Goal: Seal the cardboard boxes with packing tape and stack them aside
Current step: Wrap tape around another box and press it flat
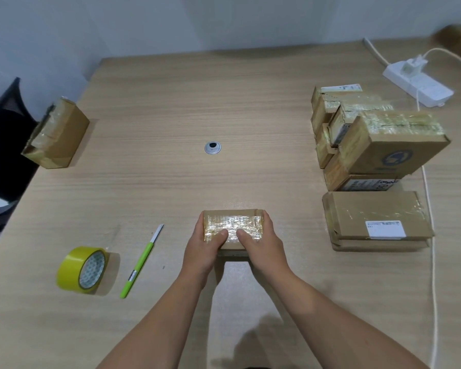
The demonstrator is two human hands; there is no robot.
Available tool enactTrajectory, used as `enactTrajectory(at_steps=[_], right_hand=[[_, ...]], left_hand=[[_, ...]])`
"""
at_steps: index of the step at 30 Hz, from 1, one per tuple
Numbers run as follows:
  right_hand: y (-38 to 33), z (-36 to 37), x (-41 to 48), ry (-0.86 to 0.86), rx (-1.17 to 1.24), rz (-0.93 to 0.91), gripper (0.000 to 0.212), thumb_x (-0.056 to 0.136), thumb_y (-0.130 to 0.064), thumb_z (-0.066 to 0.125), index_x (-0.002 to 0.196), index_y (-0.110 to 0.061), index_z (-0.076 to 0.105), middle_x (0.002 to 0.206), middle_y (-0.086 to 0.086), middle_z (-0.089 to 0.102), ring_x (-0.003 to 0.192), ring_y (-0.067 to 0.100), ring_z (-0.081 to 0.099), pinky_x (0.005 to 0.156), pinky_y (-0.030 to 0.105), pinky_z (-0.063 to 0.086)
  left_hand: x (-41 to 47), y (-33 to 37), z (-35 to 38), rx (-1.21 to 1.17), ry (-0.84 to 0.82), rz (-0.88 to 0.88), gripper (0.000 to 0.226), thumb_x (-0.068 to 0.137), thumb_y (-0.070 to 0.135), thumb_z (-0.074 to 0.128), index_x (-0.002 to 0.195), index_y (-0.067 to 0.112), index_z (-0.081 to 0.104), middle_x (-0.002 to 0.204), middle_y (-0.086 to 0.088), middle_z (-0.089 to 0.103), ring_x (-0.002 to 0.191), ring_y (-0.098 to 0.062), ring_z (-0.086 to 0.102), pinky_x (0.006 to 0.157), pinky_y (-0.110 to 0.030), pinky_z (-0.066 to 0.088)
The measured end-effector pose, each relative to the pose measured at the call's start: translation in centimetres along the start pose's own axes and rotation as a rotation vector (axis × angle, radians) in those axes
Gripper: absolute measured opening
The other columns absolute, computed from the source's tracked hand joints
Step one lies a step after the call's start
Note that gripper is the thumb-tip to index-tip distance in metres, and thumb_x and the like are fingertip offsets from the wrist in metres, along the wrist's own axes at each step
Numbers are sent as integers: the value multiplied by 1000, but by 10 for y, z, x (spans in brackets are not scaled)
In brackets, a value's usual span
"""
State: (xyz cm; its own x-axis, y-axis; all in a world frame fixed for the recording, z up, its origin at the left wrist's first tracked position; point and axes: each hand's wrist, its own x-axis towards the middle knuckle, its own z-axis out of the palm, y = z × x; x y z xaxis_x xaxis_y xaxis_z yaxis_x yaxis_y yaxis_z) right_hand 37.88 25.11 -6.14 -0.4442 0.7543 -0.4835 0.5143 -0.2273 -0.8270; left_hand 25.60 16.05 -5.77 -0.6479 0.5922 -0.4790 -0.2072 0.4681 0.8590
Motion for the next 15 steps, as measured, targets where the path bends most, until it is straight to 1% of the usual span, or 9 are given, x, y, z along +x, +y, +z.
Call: enactTrajectory(at_steps=[1,3,5,6,8,9,11,13,15], right_hand=[[-2,-2,-1,-15,7,3,79,87,-58,63,153,-42,25,135,-8,60,117,14,60,101,38,49],[-2,-3,-1,-36,29,14,74,97,-48,58,158,-39,18,148,-2,51,131,20,51,107,37,44],[-1,-6,0,-53,45,23,70,102,-43,52,160,-37,13,159,-1,38,143,22,39,114,35,35],[-1,-7,1,-60,64,30,67,104,-41,49,161,-37,13,161,-2,33,146,21,35,115,33,32],[-2,-11,2,-67,118,43,60,107,-37,43,160,-36,16,163,-4,31,147,19,33,117,33,30],[-2,-12,3,-69,140,54,57,108,-36,42,160,-36,18,162,-4,32,147,18,34,119,34,30],[0,-14,6,-57,186,64,51,108,-36,39,158,-36,27,159,-6,37,143,16,39,119,36,32],[3,-17,7,-16,271,70,45,108,-38,37,153,-36,38,158,-8,40,140,11,40,118,34,32],[3,-22,7,44,298,90,47,108,-41,38,154,-31,37,158,-8,38,143,12,36,115,32,28]], left_hand=[[2,1,-1,-38,-14,-16,61,92,24,71,144,43,46,119,18,69,111,-6,65,100,-32,49],[4,3,-5,-133,-43,-52,58,96,16,64,144,43,45,121,13,70,110,-9,67,97,-31,51],[7,4,-7,-232,-49,-92,54,100,9,56,140,43,45,115,13,73,105,-8,69,89,-27,50],[8,4,-8,-265,-51,-110,53,101,7,53,140,41,45,112,14,73,104,-8,70,87,-26,50],[8,6,-8,-306,-52,-130,52,102,7,50,145,34,46,115,14,71,108,-10,68,88,-26,49],[6,7,-7,-312,-53,-137,51,103,8,49,147,33,46,117,15,69,111,-10,66,89,-25,48],[3,8,-4,-292,-47,-134,49,105,11,46,146,38,44,121,16,66,111,-7,63,88,-24,48],[3,9,-3,-285,-24,-115,47,106,13,45,146,37,46,126,12,66,109,-7,63,88,-26,49],[5,11,-6,-353,-1,-137,45,106,15,44,146,35,49,124,9,68,102,-10,65,84,-30,51]])
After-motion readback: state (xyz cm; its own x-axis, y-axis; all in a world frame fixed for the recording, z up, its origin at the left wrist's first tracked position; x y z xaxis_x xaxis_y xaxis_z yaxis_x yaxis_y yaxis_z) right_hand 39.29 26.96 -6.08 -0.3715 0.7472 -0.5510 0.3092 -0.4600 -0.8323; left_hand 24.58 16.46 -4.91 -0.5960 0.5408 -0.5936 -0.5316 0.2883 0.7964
